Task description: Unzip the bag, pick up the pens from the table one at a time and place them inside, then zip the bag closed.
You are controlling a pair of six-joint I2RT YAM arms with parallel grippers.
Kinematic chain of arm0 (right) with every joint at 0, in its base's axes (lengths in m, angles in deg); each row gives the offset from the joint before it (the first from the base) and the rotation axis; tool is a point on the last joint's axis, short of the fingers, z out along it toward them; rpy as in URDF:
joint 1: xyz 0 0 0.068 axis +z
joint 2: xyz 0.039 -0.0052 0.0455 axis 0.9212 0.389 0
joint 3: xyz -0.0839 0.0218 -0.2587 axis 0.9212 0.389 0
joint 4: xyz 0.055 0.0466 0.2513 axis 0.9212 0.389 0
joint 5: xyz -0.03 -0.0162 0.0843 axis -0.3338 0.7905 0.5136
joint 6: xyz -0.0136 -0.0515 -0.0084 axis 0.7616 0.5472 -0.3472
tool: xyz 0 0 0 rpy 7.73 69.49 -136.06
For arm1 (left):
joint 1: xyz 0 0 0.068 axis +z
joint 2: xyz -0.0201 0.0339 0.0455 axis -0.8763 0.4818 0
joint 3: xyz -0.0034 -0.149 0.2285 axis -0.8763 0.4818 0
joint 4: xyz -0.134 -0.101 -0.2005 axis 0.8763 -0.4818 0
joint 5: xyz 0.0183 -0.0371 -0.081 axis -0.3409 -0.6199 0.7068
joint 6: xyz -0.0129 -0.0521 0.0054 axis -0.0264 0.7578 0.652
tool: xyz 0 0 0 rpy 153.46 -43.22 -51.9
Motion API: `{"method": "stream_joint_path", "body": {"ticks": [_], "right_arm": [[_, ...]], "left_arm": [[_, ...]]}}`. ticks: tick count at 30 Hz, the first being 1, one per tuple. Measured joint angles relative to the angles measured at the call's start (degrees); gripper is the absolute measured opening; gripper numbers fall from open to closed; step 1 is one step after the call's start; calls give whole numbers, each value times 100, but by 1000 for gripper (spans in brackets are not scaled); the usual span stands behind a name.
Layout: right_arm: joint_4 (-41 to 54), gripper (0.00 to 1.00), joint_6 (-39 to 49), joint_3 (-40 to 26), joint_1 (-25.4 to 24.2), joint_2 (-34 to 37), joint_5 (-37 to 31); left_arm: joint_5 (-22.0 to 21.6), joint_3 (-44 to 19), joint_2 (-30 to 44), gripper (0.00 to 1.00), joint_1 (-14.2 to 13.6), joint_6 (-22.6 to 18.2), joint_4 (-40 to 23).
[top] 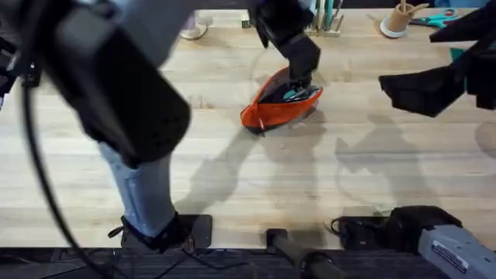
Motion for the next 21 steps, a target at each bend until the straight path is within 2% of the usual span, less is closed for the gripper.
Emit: {"method": "stream_joint_path", "body": {"ticks": [6,10,16,18,21], "right_arm": [[-1,998,2,0,0,1,0],[-1,998,2,0,0,0,0],[-1,998,2,0,0,7,0],[1,998,2,0,0,15,0],[4,998,2,0,0,72,2]], "left_arm": [[908,97,-1035,995,915,-117,4],[1338,777,-2024,995,1578,-435,45],[2141,2467,-3134,996,2391,-1518,67],[2297,2998,-3383,995,2535,-1911,75],[2423,3750,-3803,995,2583,-2500,82]]}}
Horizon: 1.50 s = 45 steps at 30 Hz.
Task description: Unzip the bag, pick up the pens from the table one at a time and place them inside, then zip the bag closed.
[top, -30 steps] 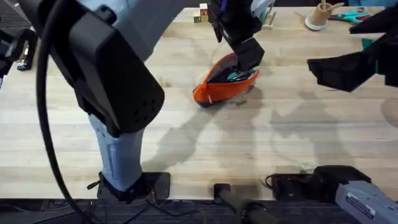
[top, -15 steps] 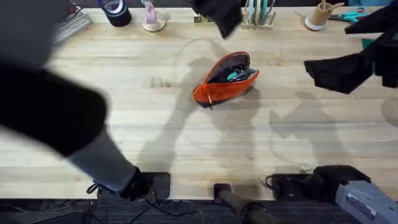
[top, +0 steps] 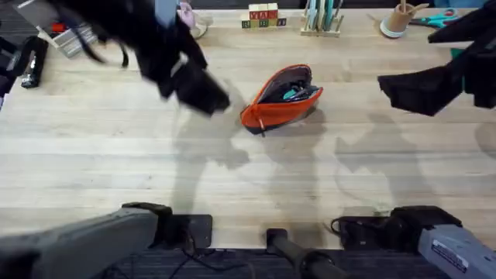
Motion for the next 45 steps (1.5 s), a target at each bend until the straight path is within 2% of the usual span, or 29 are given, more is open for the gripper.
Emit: {"method": "stream_joint_path", "body": {"ticks": [4,7,13,17,24,28,31,37,45], "right_arm": [[0,998,-2,0,0,147,5],[0,998,-25,0,0,237,36],[-2,998,-48,0,0,309,224],[-3,998,-48,0,3,395,296],[-5,998,-48,0,154,466,304],[-5,998,-48,0,188,466,319],[-5,998,-48,0,188,466,317],[-40,998,-48,0,188,466,319],[-11,998,-70,0,188,466,317]], "left_arm": [[-56,834,-724,995,-2,-698,26],[-270,1327,-1331,995,-2,-1131,51],[-515,2187,-2312,995,15,-1814,65],[-568,2704,-2611,993,166,-2089,336],[-362,3188,-2506,992,748,-2214,1330],[76,3229,-2278,993,1151,-2128,1730],[480,3229,-2058,993,1328,-2090,1754],[894,3229,-1609,993,1355,-2075,1801],[969,3231,-1372,993,1355,-2055,1894]]}}
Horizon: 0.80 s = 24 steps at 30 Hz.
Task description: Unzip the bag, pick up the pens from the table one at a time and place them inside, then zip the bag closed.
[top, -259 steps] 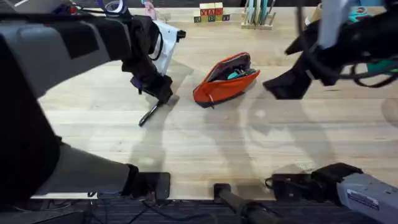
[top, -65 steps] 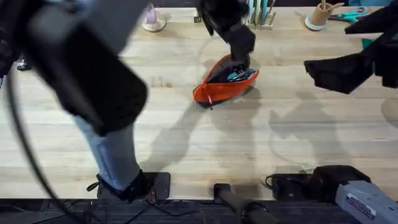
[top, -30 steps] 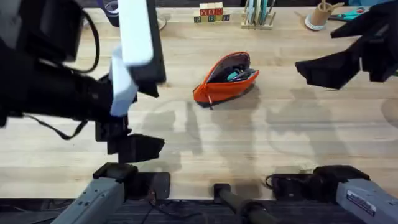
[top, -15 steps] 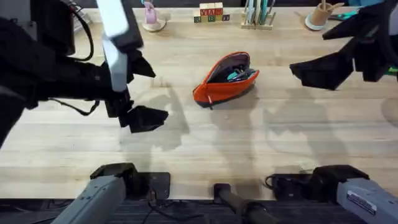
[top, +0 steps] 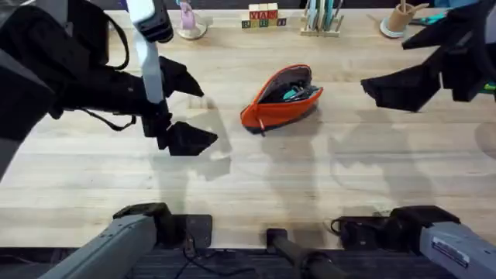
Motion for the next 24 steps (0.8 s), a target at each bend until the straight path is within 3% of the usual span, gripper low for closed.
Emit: {"method": "stream_joint_path", "body": {"ticks": [11,24], "right_arm": [[2,997,-43,0,0,0,226],[-22,997,-737,0,11,1,2123]], "left_arm": [[-22,0,0,993,0,0,4],[-22,0,0,993,0,0,4]]}}
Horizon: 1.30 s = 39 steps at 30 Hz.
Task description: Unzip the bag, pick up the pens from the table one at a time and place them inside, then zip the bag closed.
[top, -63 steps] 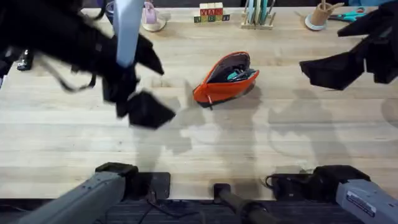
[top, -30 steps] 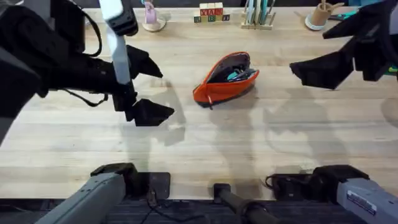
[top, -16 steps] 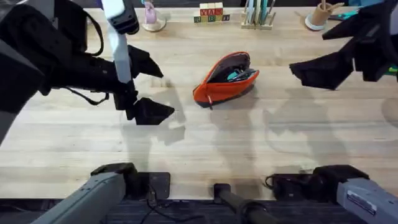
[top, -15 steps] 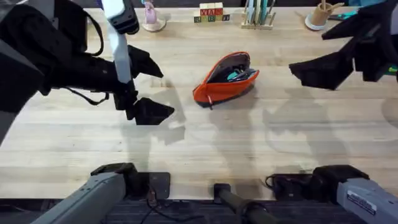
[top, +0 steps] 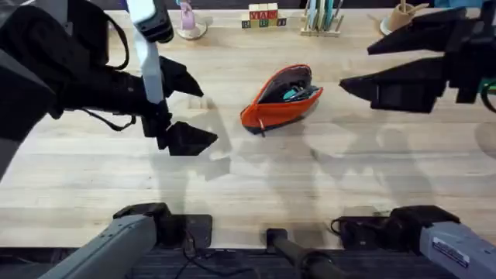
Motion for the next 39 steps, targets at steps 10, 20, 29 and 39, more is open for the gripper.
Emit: {"method": "stream_joint_path", "body": {"ticks": [10,20,29,39], "right_arm": [[2,997,-1776,0,0,1,305],[59,997,-2638,0,0,38,435],[305,997,-2712,0,7,280,424],[265,997,-2743,179,718,280,-55]], "left_arm": [[0,0,-1,993,0,0,0],[0,0,0,993,0,0,0],[0,0,0,993,0,0,0],[-2,0,0,993,0,0,0]]}}
